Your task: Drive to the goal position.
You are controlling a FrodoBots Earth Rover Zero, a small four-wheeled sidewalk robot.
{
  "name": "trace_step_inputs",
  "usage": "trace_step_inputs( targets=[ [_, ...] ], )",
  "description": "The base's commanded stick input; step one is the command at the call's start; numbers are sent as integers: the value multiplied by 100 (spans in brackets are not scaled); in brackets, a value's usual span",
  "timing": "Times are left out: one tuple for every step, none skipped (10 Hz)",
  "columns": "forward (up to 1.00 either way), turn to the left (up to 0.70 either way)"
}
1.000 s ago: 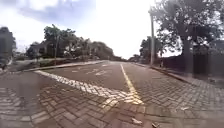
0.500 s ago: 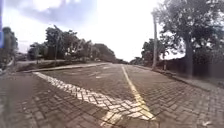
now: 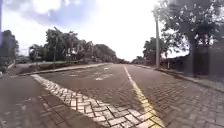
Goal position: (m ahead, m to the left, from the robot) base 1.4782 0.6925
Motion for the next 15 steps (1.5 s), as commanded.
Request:
trace_step_inputs(
  targets=[
    [70,0],
    [70,0],
    [70,0],
    [70,0],
    [70,0],
    [70,0],
    [70,0],
    [70,0],
    [70,0],
    [70,0],
    [70,0],
    [70,0],
    [70,0],
    [70,0],
    [70,0]
  ],
)
